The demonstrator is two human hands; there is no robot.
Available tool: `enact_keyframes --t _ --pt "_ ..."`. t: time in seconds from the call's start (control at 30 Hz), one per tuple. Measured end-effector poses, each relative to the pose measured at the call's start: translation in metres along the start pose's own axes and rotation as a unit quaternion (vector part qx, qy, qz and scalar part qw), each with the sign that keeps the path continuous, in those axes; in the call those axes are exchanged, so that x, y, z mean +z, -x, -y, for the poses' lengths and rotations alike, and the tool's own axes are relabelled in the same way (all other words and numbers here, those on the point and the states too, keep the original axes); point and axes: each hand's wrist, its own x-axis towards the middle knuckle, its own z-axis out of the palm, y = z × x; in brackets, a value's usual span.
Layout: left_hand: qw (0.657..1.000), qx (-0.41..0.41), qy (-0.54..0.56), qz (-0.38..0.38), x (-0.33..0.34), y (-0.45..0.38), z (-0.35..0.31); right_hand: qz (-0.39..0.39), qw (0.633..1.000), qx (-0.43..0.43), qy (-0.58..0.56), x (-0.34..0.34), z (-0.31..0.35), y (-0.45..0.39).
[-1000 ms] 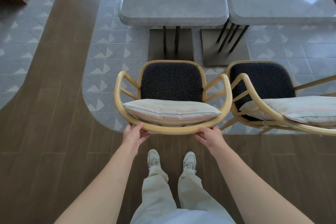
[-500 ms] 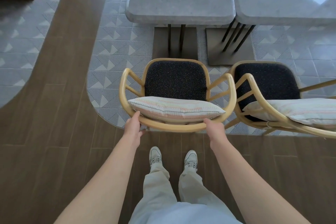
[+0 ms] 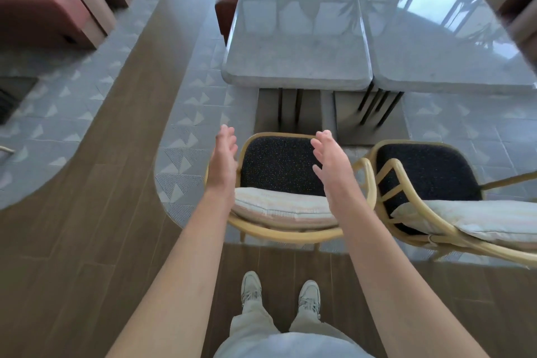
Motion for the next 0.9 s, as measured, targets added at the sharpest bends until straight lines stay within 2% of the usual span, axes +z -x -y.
enact_keyframes --t 0.13,0.3,0.4,0.57,0.7,0.9 --pt "0.997 0.069 0.03 0.026 0.018 0.019 -0.05 0.025 0.998 -0.037 -0.039 -0.005 0.048 0.015" --pt "0.986 0.142 0.06 0.068 0.055 0.054 -0.106 0.072 0.983 -0.135 -0.098 -0.019 0.111 0.041" --pt "0.977 0.185 0.058 0.087 0.075 0.075 -0.133 0.097 0.973 -0.185 -0.093 -0.03 0.141 0.055" --pt "0.959 0.253 0.06 0.113 0.106 0.112 -0.161 0.095 0.958 -0.259 -0.077 -0.055 0.169 0.078" --pt "0.953 0.255 0.083 0.139 0.126 0.13 -0.161 0.085 0.951 -0.286 -0.083 -0.079 0.175 0.087" --pt "0.959 0.237 0.078 0.134 0.14 0.141 -0.15 0.071 0.955 -0.273 -0.091 -0.098 0.165 0.085"
